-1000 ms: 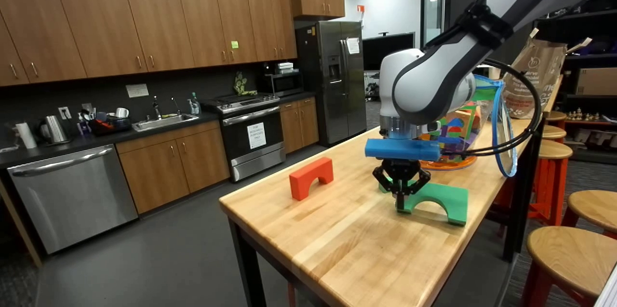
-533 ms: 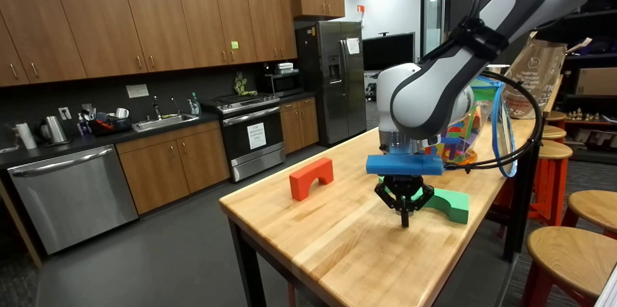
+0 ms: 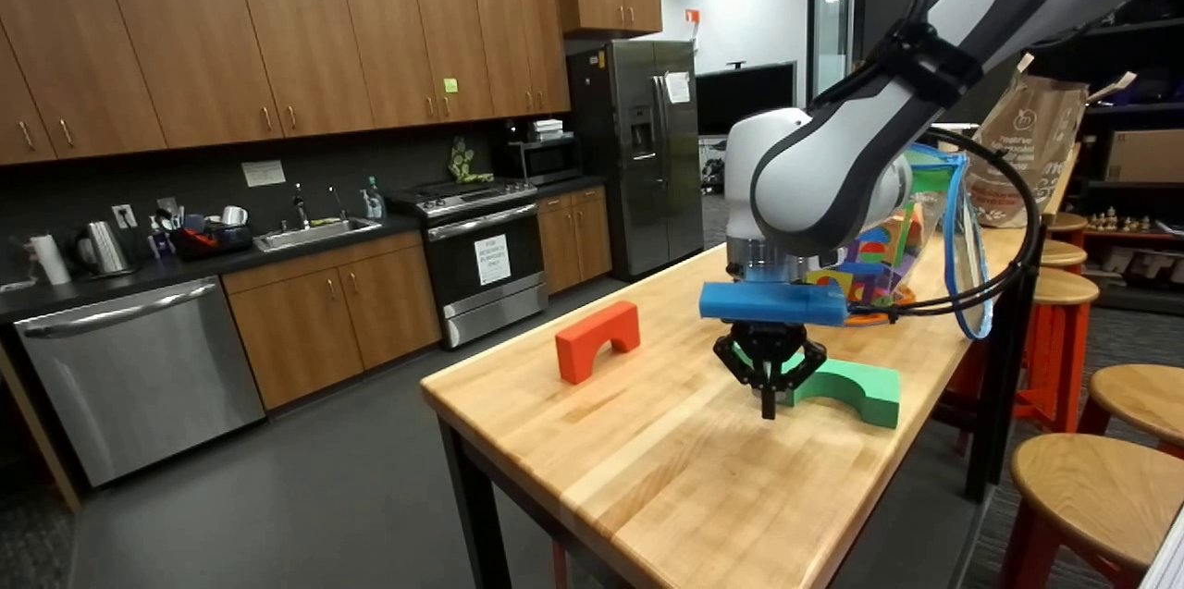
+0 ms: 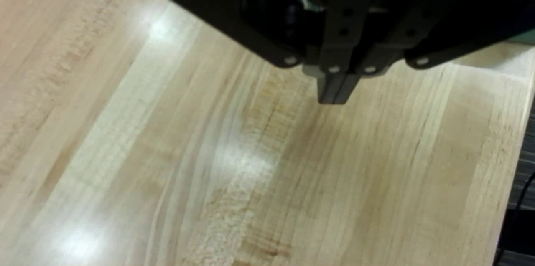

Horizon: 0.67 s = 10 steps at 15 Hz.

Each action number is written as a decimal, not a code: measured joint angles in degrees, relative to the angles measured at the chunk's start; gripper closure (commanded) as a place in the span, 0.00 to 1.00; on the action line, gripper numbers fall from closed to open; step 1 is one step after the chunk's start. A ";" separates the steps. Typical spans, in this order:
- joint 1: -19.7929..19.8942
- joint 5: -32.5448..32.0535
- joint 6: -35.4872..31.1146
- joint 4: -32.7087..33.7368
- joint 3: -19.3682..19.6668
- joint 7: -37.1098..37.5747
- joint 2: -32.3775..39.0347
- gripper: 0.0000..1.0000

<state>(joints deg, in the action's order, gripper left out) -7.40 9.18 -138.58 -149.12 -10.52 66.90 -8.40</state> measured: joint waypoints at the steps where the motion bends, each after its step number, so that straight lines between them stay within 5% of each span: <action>1: 0.26 -0.28 0.00 0.00 0.15 0.00 -0.48 1.00; 10: 4.43 -4.56 0.00 0.11 1.88 0.03 -3.26 1.00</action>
<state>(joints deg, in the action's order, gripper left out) -2.97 4.63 -138.58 -149.01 -8.64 66.93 -11.66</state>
